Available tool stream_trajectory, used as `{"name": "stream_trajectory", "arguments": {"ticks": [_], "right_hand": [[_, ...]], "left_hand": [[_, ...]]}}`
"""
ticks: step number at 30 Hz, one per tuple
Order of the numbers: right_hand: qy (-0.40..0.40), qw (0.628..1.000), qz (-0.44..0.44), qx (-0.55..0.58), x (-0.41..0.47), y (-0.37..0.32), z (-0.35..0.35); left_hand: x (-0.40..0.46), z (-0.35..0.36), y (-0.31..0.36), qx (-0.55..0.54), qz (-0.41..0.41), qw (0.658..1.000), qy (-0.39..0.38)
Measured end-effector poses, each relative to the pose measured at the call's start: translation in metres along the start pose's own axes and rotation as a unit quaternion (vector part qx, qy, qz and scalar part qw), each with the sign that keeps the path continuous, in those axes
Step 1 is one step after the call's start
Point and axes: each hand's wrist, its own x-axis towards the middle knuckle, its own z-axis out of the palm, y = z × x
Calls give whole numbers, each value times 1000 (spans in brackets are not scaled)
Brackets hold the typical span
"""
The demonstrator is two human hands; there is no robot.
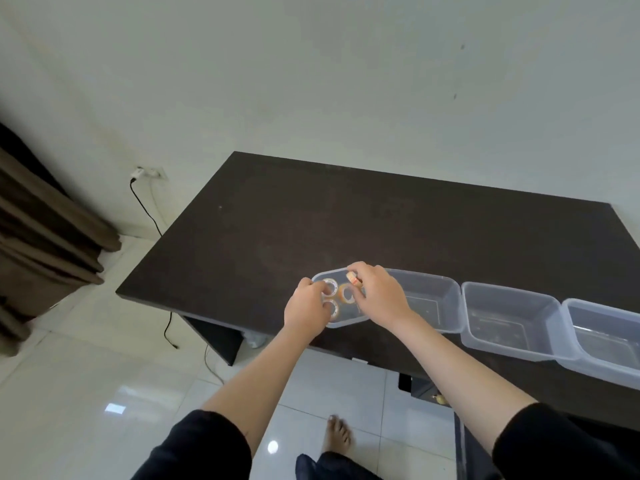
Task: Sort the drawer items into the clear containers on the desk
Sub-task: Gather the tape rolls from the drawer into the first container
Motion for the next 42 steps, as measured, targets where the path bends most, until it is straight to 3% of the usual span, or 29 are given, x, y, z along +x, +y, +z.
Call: {"name": "stream_trajectory", "arguments": {"ticks": [5,12,18,27,33,42], "right_hand": [[-108,991,-7,-75,24,10,15],[-176,969,-38,-169,39,22,23],[-150,979,-33,-133,31,27,26],[5,999,-43,-27,-44,11,13],[-35,999,-31,-23,-141,15,11],[-75,989,128,-1,-273,75,-13]], "left_hand": [[27,8,-11,38,14,998,-51],[57,7,-20,16,59,996,-59],[47,3,-24,12,84,995,-58],[-32,7,-18,-48,110,993,17],[-105,42,-3,-99,113,989,-3],[-185,114,57,-114,142,976,-117]]}}
